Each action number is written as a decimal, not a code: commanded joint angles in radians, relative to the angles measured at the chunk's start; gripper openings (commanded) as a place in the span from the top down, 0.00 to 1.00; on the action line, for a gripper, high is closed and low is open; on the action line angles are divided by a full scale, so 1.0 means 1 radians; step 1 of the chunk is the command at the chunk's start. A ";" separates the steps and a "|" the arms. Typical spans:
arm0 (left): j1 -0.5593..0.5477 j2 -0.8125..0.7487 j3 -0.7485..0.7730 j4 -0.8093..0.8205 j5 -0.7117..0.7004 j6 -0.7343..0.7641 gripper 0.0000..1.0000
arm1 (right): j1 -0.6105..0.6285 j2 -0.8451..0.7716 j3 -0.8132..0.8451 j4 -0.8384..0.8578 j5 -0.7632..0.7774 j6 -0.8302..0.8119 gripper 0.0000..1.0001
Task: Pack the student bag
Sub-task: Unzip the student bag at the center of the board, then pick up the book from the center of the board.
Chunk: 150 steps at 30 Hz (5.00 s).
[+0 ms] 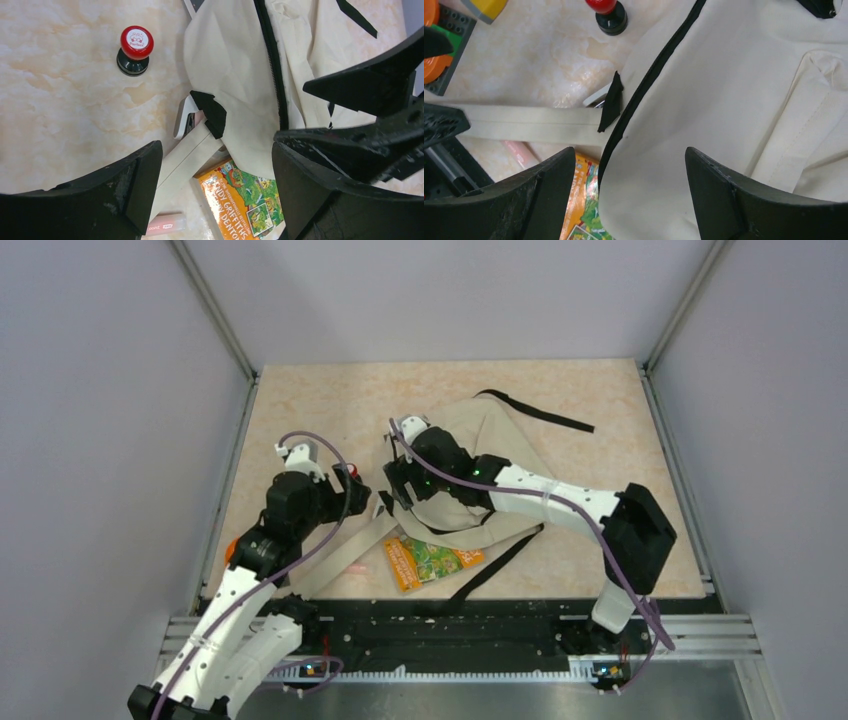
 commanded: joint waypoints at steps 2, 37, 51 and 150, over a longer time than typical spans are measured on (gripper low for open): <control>0.006 -0.044 -0.014 -0.023 -0.059 0.038 0.15 | -0.002 0.073 0.111 0.019 0.079 -0.027 0.26; 0.009 -0.039 0.094 -0.090 -0.022 0.136 0.14 | -0.437 -0.321 0.502 -0.276 0.458 -0.186 1.00; -0.001 -0.002 -0.063 0.182 0.365 0.190 0.22 | -0.499 -0.378 0.372 -0.269 0.507 -0.177 1.00; -0.184 0.642 0.831 -0.462 0.043 0.314 1.00 | -0.499 -0.513 0.087 -0.226 0.295 -0.087 1.00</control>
